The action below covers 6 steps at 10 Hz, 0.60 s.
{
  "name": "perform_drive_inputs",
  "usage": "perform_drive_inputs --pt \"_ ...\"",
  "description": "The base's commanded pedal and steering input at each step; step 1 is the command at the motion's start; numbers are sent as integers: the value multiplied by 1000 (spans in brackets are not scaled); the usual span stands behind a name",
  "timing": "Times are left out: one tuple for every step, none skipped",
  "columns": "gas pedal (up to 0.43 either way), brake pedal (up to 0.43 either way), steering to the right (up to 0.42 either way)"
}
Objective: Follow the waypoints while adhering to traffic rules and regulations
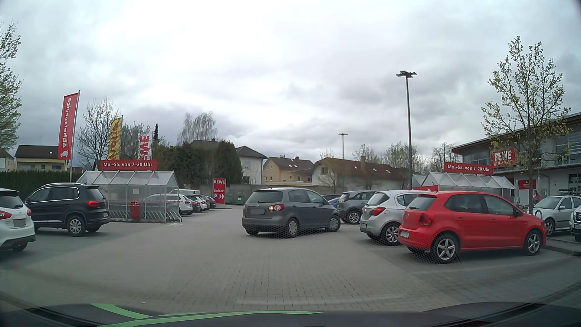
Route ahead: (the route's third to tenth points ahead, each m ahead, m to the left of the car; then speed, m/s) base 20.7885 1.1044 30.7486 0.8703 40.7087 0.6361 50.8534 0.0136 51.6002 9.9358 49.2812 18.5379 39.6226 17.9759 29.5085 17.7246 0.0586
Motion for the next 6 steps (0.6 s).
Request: perform_drive_inputs --pt "0 213 -3" --pt "0 213 -3" --pt "0 213 -3" --pt "0 220 -3" --pt "0 226 -3" --pt "0 226 -3"
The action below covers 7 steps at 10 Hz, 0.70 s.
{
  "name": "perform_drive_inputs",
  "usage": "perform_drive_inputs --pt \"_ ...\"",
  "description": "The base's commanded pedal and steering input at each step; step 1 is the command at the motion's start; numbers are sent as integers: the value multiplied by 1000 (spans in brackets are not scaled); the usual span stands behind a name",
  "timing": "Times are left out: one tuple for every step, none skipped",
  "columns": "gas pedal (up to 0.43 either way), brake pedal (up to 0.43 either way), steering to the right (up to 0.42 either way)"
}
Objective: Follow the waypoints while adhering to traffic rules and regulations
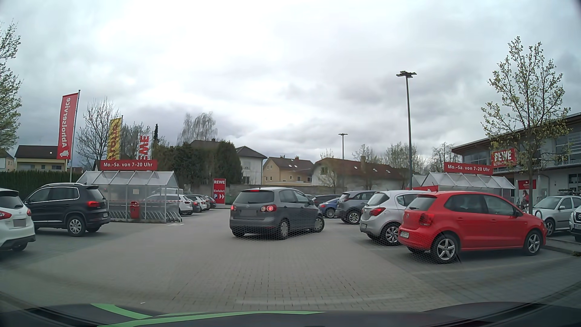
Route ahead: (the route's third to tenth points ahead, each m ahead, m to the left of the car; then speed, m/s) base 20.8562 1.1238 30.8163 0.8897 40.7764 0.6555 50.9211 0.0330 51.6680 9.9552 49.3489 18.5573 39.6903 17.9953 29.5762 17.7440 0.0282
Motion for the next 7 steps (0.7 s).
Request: perform_drive_inputs --pt "0 226 -3" --pt "0 226 -3" --pt "0 226 -3" --pt "0 226 -3" --pt "0 220 -3" --pt "0 220 -3" --pt "0 201 -3"
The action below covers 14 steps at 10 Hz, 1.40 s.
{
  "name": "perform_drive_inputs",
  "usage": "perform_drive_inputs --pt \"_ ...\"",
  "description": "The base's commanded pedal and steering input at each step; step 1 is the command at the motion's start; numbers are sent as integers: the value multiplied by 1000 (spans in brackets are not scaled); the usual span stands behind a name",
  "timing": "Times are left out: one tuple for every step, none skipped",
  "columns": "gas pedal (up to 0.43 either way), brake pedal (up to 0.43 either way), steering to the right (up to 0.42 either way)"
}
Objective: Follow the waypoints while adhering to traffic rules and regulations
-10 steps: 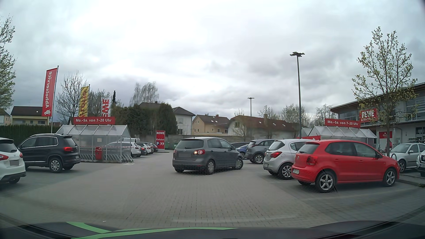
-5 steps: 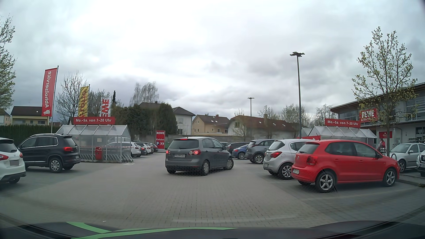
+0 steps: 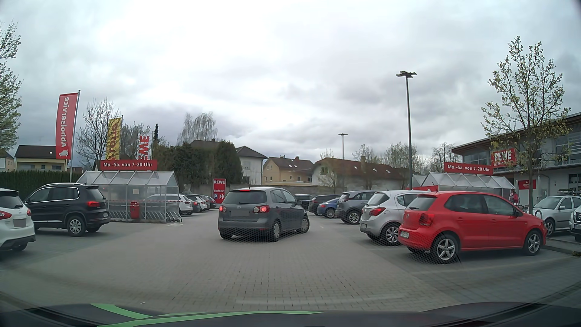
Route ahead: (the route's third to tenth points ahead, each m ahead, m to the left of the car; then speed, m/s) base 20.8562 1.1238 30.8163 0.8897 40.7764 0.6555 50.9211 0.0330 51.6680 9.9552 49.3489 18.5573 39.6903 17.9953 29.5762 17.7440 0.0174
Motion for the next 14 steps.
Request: perform_drive_inputs --pt "0 171 -3" --pt "0 134 -3" --pt "0 91 -3" --pt "0 61 -3" --pt "0 49 -3" --pt "0 49 -3" --pt "0 49 -3" --pt "0 55 -3" --pt "0 61 -3" --pt "0 61 -3" --pt "0 61 -3" --pt "0 61 -3" --pt "0 67 -3" --pt "0 85 -3"
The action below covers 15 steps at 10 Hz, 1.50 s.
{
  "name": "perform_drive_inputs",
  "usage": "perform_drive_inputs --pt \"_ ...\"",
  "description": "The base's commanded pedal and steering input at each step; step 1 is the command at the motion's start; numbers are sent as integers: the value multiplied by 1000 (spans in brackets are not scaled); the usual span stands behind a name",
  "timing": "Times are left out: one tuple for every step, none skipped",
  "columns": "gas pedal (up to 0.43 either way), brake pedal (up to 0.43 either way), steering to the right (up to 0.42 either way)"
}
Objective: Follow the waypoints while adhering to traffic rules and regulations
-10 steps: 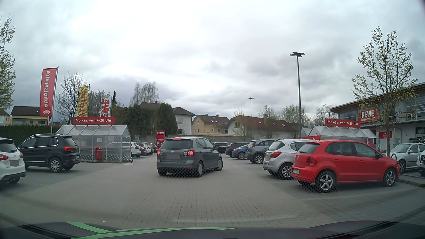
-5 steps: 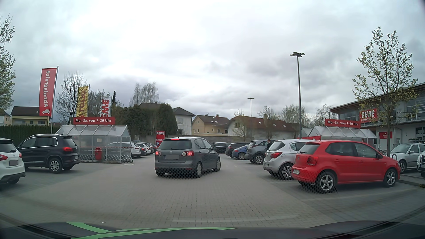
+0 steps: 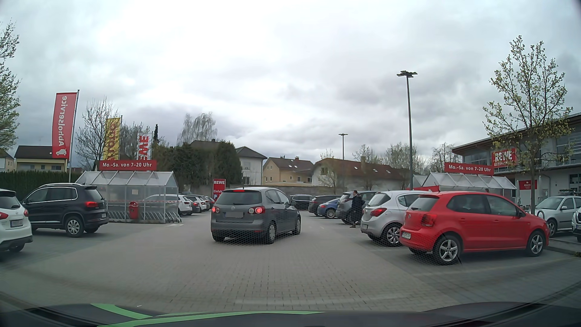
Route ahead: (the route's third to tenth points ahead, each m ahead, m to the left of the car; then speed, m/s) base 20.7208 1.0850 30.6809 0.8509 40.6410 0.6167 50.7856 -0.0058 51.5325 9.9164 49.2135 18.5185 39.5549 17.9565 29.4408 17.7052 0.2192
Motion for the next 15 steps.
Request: perform_drive_inputs --pt "0 110 -3" --pt "0 110 -3" --pt "0 110 -3" --pt "0 116 -3" --pt "0 116 -3" --pt "0 122 -3" --pt "0 128 -3" --pt "0 134 -3" --pt "0 134 -3" --pt "0 140 -3" --pt "0 140 -3" --pt "0 140 -3" --pt "0 140 -3" --pt "0 146 -3" --pt "0 165 -3"
